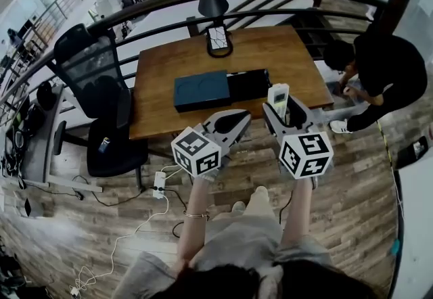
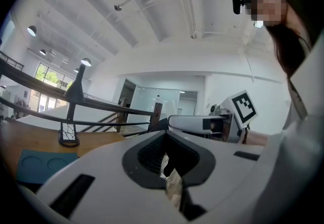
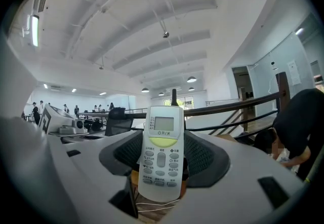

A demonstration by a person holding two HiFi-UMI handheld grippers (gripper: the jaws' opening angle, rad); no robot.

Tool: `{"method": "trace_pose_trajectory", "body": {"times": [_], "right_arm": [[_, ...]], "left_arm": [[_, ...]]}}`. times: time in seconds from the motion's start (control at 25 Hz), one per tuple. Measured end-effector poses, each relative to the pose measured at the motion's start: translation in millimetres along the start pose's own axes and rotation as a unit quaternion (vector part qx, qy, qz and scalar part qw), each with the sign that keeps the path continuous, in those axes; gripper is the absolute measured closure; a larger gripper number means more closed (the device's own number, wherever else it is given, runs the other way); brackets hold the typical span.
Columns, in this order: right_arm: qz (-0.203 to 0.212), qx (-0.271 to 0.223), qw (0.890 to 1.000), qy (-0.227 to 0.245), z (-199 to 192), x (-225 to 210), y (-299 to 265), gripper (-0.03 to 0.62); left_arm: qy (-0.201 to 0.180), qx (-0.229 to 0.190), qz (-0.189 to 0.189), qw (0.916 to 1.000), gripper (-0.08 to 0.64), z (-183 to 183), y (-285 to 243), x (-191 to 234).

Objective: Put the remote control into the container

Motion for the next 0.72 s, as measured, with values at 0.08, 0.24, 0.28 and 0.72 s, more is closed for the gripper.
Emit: {"method": "trace_pose_trajectory", "body": {"times": [0.08, 0.24, 0.28, 0.72], "right_arm": [[0.005, 0.003, 1.0, 0.002, 5.8, -7.9, -8.2, 0.341], [0.021, 0.01, 1.0, 0.007, 15.3, -26.5, -26.1, 0.341], [0.024, 0.012, 1.0, 0.009, 15.8, -31.8, -30.4, 0.341], [0.076, 0.026, 0.997, 0.022, 20.3, -72.1, -74.8, 0.341]], "left_arm": [[0.0, -0.001, 0.005, 1.0, 0.557, 4.6, -7.1, 5.6], [0.001, -0.009, 0.02, 0.9998, 0.557, 14.6, -22.8, 19.1], [0.001, -0.01, 0.024, 0.9997, 0.557, 14.6, -27.2, 22.6], [0.005, -0.021, 0.064, 0.9977, 0.557, 16.6, -65.0, 56.5]]}}
Point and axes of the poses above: the fingertips, and each gripper's own axes: y backward along the fingers, x to its left, z out of its top, the point moved 5 cm from there along y, backward along the fingers, and after that the axes turned 3 degrees about -x, right-handed, at the moved point
